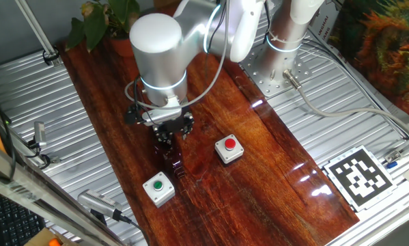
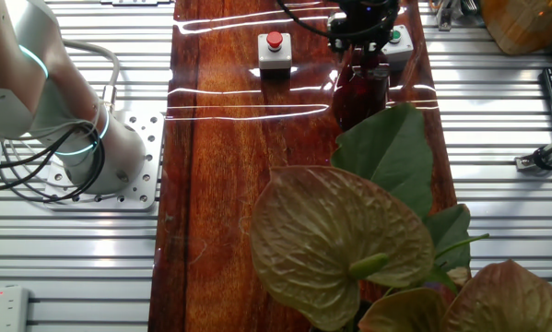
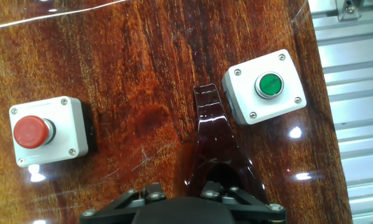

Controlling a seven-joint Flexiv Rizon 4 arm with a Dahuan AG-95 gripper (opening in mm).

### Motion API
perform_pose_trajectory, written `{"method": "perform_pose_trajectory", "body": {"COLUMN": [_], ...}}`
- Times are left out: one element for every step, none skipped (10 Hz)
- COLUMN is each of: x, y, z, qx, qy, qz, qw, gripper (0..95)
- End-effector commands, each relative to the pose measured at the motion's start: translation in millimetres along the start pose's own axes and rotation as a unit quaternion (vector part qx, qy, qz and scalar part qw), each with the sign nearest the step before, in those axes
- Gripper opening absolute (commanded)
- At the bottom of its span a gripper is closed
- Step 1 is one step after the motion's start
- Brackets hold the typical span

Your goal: Water the plant

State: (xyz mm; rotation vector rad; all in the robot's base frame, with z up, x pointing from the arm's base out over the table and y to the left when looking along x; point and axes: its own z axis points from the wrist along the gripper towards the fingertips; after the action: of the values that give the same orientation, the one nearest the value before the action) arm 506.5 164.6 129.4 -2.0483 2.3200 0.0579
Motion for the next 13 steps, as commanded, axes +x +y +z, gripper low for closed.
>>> {"method": "perform_pose_trajectory", "body": {"x": [0.8, 0.8, 0.8, 0.8, 0.8, 0.8, 0.7, 0.5, 0.7, 0.7, 0.7, 0.6, 0.5], "y": [0.8, 0.8, 0.8, 0.8, 0.8, 0.8, 0.9, 1.0, 1.0, 1.0, 1.0, 1.2, 1.4], "z": [0.2, 0.2, 0.2, 0.1, 0.1, 0.0, -0.6, -1.3, -1.3, -1.3, -1.4, -2.6, -5.2], "qx": [0.023, 0.023, 0.022, 0.02, 0.013, 0.016, 0.017, 0.019, 0.018, 0.016, 0.015, 0.014, 0.014], "qy": [0.001, 0.001, 0.0, -0.002, 0.001, 0.006, 0.021, 0.028, 0.017, 0.017, 0.018, 0.019, 0.024], "qz": [-0.008, -0.009, -0.009, -0.009, -0.001, -0.003, -0.007, -0.009, -0.002, 0.006, 0.009, 0.012, 0.012], "qw": [0.9997, 0.9997, 0.9997, 0.9998, 0.9999, 0.9998, 0.9996, 0.9994, 0.9997, 0.9997, 0.9997, 0.9997, 0.9996], "gripper": [19.0, 19.0, 0.0, 0.0, 0.0, 0.0, 0.0, 0.0, 0.0, 0.0, 0.0, 0.0, 0.0]}}
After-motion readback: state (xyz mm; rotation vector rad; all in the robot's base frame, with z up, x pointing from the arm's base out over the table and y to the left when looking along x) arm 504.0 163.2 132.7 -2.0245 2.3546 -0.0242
